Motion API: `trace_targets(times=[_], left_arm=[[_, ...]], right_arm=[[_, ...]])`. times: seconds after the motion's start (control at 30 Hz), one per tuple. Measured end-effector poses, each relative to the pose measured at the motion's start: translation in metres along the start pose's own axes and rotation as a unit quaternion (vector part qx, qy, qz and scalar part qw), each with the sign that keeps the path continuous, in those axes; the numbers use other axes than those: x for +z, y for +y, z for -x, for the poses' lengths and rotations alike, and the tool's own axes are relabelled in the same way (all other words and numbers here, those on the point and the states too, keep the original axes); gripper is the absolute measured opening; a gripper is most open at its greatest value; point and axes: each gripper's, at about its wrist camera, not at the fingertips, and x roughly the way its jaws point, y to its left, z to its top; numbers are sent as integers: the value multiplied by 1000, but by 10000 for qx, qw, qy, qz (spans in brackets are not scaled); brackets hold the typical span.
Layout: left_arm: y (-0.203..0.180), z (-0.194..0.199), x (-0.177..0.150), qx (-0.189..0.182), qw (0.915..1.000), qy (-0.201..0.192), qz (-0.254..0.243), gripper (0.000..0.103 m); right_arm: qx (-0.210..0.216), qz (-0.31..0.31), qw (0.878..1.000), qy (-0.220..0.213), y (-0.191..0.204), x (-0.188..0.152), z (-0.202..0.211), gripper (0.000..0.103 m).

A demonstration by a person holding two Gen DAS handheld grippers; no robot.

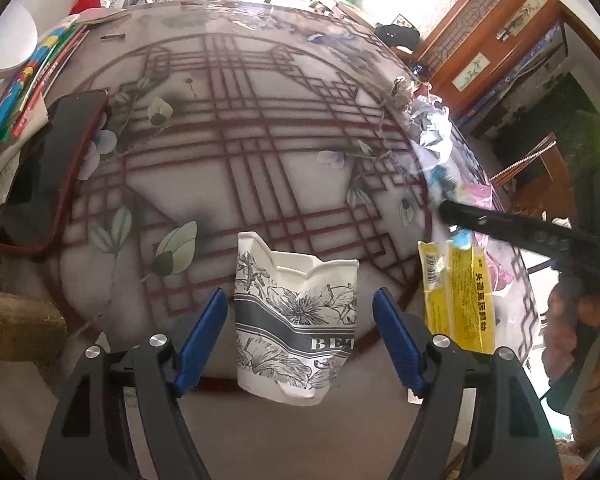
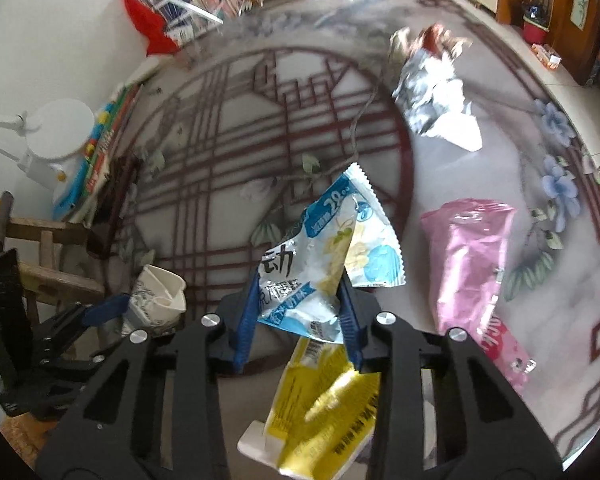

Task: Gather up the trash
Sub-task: 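Grasp the blue-white snack wrapper with the right tool, then carry the paper cup with the left tool while the right carries the wrapper to the bucket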

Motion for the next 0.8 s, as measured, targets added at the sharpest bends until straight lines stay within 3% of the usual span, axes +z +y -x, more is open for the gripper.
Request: trace_targets(times=[0.23,0.5,0.8], left_arm=[[-6,-4,1,-13,10000,30,-84,72],[-9,-6,-1,35,9999,49,-125,63],[-21,23,11,-41,9987,-497,140,62]], right_arm=[[18,-31,9993,-360,-2,-2,29,36],[85,-85,9984,-546,-5,-6,46,36],[89,-137,9973,-718,-11,-10,59,36]])
